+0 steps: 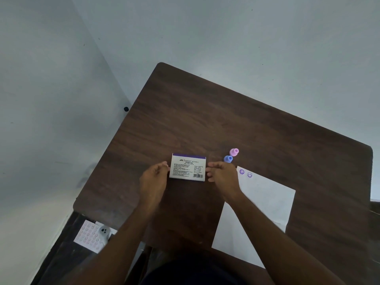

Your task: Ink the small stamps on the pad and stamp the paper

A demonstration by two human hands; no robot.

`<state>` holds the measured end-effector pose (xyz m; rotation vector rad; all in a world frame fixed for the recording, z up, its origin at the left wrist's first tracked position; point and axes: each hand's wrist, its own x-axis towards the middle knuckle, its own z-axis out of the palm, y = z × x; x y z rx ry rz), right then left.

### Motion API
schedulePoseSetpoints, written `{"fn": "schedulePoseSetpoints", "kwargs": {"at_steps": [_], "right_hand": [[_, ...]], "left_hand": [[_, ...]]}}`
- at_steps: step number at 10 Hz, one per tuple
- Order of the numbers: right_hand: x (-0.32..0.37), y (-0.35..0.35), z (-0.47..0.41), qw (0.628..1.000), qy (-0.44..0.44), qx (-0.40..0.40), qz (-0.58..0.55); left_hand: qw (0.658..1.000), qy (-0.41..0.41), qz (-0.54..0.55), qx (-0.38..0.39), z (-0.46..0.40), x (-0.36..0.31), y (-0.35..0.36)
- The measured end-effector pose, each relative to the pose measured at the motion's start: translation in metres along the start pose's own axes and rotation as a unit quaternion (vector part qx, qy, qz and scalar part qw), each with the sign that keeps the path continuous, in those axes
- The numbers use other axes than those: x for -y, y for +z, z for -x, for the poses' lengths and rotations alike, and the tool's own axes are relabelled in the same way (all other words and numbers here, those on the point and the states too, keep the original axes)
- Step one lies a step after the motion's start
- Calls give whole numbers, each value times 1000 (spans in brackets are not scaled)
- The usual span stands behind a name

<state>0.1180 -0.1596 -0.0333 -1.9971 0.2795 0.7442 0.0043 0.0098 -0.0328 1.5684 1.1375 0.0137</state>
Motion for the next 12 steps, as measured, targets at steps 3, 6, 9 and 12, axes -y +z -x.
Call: {"fn": "schedulePoseSetpoints", "kwargs": {"at_steps": [3,6,9,12], "right_hand": [[-9,4,-5,1000,-10,-5,17],[-9,4,-5,999,0,-13,34],[-5,3,2,993,-52,-38,94],[44,-55,25,915,-294,-129,243]], "left_hand": [[1000,-18,-15,13,-4,3,2],[1000,-15,-22,17,-1,3,3],[997,77,-18,-16,4,-6,8],[907,362,-215,19,9,-76,15]]}}
